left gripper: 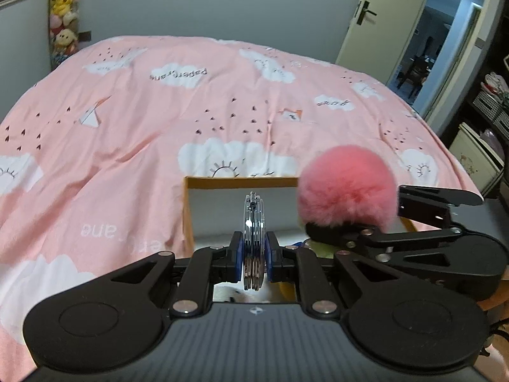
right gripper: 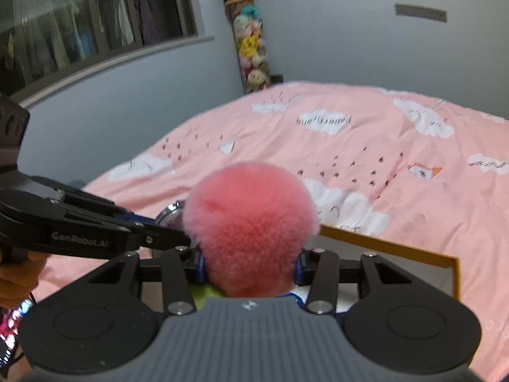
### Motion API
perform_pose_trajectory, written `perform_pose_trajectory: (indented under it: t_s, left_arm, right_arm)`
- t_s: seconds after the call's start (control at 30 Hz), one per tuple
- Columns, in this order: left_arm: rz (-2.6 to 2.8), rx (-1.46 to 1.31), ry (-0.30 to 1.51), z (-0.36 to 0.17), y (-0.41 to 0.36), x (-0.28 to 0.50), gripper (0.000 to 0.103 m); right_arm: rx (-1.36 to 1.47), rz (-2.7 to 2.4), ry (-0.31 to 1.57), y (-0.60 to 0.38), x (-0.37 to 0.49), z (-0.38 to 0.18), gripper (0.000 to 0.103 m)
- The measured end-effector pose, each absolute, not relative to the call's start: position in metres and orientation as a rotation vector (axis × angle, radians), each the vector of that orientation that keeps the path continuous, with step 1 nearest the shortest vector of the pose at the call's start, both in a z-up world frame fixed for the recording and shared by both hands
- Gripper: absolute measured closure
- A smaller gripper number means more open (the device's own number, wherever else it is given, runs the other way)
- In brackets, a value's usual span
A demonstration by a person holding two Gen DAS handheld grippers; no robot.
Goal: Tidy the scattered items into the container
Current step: 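Lift the compact mirror and pink pompom and carry them over the orange box, then lower the mirror and pompom into the orange box and open both tools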
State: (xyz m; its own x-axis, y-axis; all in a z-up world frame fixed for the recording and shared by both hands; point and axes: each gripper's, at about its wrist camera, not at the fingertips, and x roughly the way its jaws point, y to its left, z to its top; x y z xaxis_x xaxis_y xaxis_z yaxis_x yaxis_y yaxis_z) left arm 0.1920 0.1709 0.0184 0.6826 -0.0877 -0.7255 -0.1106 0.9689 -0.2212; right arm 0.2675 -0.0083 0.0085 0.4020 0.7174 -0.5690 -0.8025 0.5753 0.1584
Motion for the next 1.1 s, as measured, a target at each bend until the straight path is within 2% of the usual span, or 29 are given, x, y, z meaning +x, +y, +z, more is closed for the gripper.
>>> perform_pose_trajectory:
  t_s: [0.57,0.83,1.1]
  left_arm:
    - [0.012,-0.174,0.874,-0.004,0.161,0.21,0.088]
    - [0.073,-0.14,0.922,-0.015,0.156,0.222,0.088]
    - [0.155,-0.172,1.005,-0.027,0.156,0.237,0.088]
  right_arm:
    - [-0.263,0.996,0.871,0.03,0.31,-0.048,0.052]
    - [-0.295,1.018,0.892,0.038,0.314,-0.051,0.047]
    - [-0.281,1.0,0.916,0.033,0.321,-0.053,0.046]
